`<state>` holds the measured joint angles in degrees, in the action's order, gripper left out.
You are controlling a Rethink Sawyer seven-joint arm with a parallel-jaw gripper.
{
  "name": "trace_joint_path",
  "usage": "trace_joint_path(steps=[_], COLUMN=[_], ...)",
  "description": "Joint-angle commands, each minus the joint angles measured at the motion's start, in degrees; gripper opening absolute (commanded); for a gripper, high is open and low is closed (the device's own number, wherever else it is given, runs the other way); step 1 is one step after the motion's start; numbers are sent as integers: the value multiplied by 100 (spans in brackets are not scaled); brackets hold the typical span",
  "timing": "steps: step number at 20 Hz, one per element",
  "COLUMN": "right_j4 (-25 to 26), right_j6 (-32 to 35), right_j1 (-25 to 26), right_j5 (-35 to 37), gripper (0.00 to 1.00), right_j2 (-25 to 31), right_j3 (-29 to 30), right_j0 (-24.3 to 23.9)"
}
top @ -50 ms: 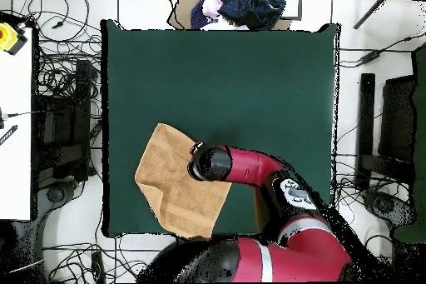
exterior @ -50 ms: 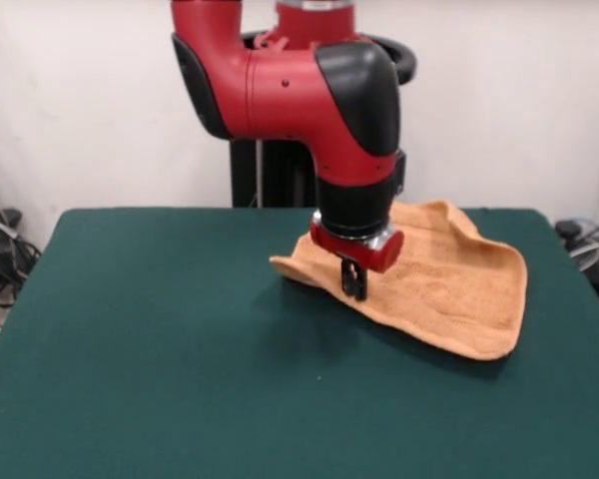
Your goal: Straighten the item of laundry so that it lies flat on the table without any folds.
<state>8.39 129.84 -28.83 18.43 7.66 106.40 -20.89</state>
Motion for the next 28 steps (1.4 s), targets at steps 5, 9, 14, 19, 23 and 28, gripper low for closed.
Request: trace_joint_path(steps=[5,9,14,19,23,28], right_j4=[84,163,200,160,131,145], right_j6=[362,274,266,354,412,486], right_j1=[-160,402,839,1120,1251,1184], right_j5=[-128,-326,-489,-672,-787,-886], gripper=[0,0,0,0,0,0], right_j2=[192,110,39,-9,6,-7], right_j3=[486,23,-325,-504,-545,-350], right_j0=[37,13,48,154,190,217])
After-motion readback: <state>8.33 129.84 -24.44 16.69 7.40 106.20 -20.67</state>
